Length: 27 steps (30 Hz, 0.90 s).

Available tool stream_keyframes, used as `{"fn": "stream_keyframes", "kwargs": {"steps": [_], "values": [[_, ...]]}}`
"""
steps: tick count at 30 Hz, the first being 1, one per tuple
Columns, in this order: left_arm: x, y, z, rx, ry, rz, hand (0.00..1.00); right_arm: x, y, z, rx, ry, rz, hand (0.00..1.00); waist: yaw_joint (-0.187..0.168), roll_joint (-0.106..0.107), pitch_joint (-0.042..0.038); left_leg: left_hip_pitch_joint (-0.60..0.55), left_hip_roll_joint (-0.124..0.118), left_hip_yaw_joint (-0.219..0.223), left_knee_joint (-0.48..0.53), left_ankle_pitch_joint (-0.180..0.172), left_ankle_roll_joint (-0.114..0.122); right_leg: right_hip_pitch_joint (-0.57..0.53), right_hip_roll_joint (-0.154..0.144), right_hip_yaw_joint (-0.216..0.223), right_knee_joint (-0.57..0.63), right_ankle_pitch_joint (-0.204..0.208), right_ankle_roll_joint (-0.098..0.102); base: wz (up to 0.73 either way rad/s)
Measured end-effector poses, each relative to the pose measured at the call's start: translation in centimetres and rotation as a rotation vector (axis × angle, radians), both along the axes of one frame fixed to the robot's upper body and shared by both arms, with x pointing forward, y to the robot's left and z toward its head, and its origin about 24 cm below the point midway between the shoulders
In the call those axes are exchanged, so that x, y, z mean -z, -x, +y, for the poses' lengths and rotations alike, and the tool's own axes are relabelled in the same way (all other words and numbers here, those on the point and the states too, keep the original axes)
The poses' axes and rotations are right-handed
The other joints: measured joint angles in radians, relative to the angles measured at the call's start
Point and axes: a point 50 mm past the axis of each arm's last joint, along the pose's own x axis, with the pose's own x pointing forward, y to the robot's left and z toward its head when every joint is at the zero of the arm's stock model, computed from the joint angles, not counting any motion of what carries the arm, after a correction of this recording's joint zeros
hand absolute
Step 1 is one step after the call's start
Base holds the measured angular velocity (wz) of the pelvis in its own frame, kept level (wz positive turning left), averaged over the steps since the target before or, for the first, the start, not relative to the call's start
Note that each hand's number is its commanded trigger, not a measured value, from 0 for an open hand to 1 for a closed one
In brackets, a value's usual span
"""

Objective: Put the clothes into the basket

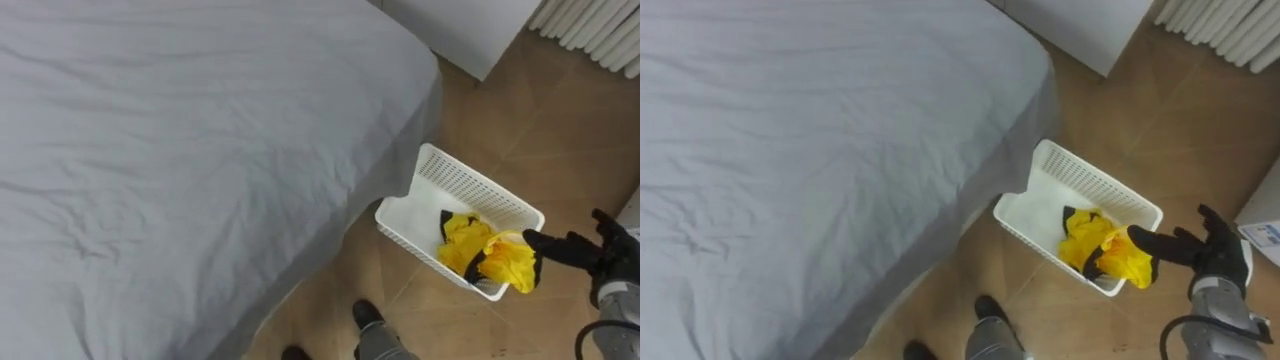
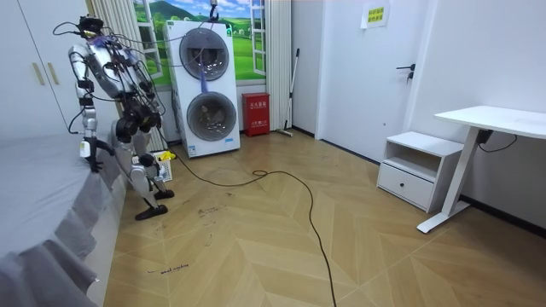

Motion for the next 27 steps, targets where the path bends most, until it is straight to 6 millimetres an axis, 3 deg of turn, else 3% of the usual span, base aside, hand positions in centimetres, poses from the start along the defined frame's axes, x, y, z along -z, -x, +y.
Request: {"fn": "stream_keyframes", "kwargs": {"steps": [4, 7, 8, 10, 12, 14, 17, 19, 24, 27], "values": [[-0.2, -0.6, -0.3, -0.009, 0.02, -0.04, 0.0, 0.6, 0.9, -0.1, 0.016, -0.018, 0.017, 0.0, 0.021, -0.018, -0.0051, -0.001, 0.002, -0.01, 0.008, 0.0, 0.0, 0.007, -0.002, -0.011, -0.002, 0.0, -0.001, 0.09], [-0.3, -0.9, -0.6, 0.003, 0.043, -0.057, 0.0, 1.3, 1.9, 0.0, 0.024, -0.021, 0.047, 0.0, 0.023, -0.024, -0.0053, 0.017, 0.004, -0.05, 0.016, 0.0, 0.0, 0.054, -0.013, -0.053, -0.022, 0.001, -0.005, 0.3], [-0.3, -0.9, -0.7, 0.01, 0.051, -0.061, 0.0, 1.8, 2.5, 0.2, 0.025, -0.032, 0.062, 0.0, 0.026, -0.035, -0.0063, 0.037, 0.003, -0.062, 0.012, 0.002, -0.001, 0.08, -0.014, -0.06, -0.028, 0.0, -0.006, 0.28], [-0.2, -0.6, -0.7, 0.018, 0.058, -0.065, 0.0, 2.2, 2.9, 0.6, 0.029, -0.052, 0.066, 0.0, 0.035, -0.05, -0.0112, 0.056, 0.002, -0.081, 0.01, 0.003, -0.001, 0.111, -0.02, -0.083, -0.038, -0.003, -0.008, 0.31], [-0.3, -0.5, -0.8, 0.044, 0.059, -0.067, 0.0, 3.3, 4.2, 1.0, 0.057, -0.089, 0.089, 0.0, 0.049, -0.064, -0.0211, 0.086, 0.005, -0.115, 0.009, 0.004, -0.003, 0.173, -0.023, -0.121, -0.074, -0.002, -0.01, 0.45], [-0.2, -0.5, -1.0, 0.093, 0.05, -0.062, 0.0, 4.1, 4.9, 1.7, 0.07, -0.121, 0.105, 0.0, 0.053, -0.067, -0.0283, 0.107, 0.008, -0.147, 0.007, 0.003, -0.003, 0.231, -0.028, -0.164, -0.12, 0.008, -0.014, 0.5], [-0.1, -0.1, -1.4, 0.125, 0.042, -0.061, 0.0, 4.9, 5.4, 2.7, 0.097, -0.183, 0.106, 0.0, 0.068, -0.076, -0.0372, 0.165, -0.002, -0.187, -0.022, 0.004, -0.004, 0.312, -0.035, -0.197, -0.158, 0.009, -0.011, 0.45], [0.1, 0.4, -1.9, 0.116, 0.051, -0.055, 0.0, 5.3, 5.8, 3.0, 0.112, -0.212, 0.115, 0.0, 0.086, -0.082, -0.038, 0.217, -0.01, -0.205, -0.049, 0.006, -0.006, 0.376, -0.041, -0.22, -0.191, 0.009, -0.009, 0.31], [0.4, 1.9, -1.9, 0.016, 0.071, -0.04, 0.0, 6.9, 6.5, 5.5, 0.144, -0.326, 0.136, 0.0, 0.114, -0.126, -0.0511, 0.306, -0.028, -0.288, -0.084, 0.015, -0.011, 0.529, -0.05, -0.289, -0.282, 0.007, -0.008, 0.44], [0.4, 2.0, -1.9, 0.013, 0.063, -0.038, 0.0, 7.4, 6.8, 6.4, 0.129, -0.355, 0.162, 0.0, 0.146, -0.141, -0.0509, 0.338, -0.037, -0.324, -0.094, 0.014, -0.012, 0.581, -0.055, -0.321, -0.303, 0.007, -0.008, 0.38]]}}
